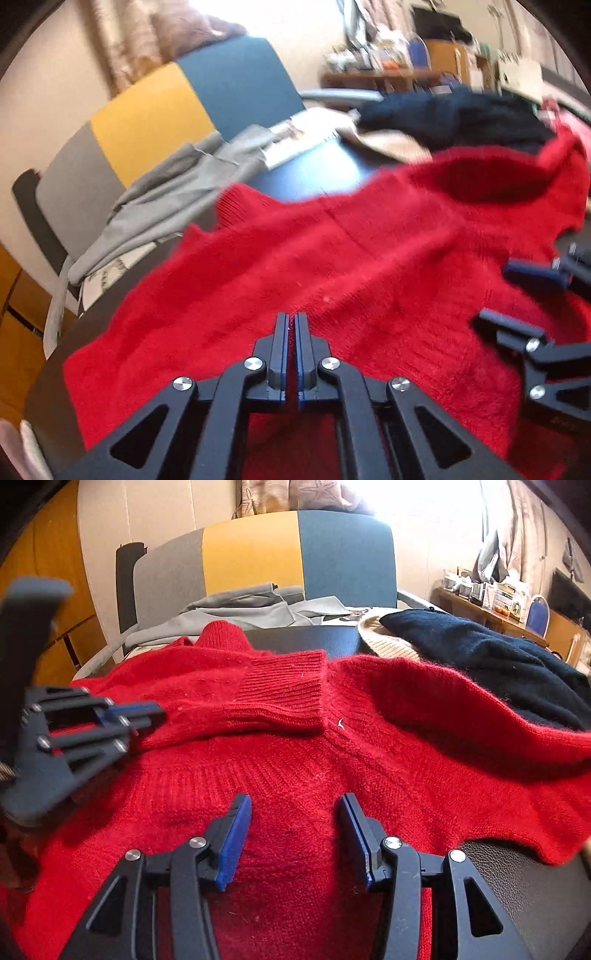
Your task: Fold clothes
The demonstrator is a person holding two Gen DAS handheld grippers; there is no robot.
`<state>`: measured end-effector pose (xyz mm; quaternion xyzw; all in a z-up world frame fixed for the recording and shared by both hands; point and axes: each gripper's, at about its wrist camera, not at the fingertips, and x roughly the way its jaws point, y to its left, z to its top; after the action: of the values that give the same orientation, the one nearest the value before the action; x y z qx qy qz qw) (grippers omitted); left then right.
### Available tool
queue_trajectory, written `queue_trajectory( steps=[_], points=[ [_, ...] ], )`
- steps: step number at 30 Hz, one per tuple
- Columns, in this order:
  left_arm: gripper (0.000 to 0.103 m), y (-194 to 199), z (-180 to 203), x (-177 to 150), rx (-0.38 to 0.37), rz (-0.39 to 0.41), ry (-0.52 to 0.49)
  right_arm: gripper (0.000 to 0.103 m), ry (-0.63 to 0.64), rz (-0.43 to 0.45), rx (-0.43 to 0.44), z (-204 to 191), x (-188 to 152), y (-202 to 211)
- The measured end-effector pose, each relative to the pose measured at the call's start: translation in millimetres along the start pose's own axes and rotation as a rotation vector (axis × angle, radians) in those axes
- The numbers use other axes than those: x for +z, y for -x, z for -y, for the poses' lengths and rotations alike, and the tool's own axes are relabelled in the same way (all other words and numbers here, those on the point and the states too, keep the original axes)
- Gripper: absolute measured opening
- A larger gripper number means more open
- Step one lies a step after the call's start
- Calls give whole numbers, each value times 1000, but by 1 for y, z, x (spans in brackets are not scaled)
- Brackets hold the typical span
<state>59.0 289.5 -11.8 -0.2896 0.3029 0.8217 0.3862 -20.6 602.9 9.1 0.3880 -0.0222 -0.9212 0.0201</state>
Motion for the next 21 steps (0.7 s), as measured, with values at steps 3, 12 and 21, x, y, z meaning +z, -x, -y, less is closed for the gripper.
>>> queue_trajectory(
  steps=[3,12,21],
  points=[
    [2,17,-30,3,-10,28,89,50,-5,2,-9,-4,-2,0],
    [2,50,-64,-7,32,102,126,50,-14,3,-44,-17,-1,-3],
    [2,120,-217,-82,338,120,411,50,-32,5,-61,-29,-4,-1]
  ],
)
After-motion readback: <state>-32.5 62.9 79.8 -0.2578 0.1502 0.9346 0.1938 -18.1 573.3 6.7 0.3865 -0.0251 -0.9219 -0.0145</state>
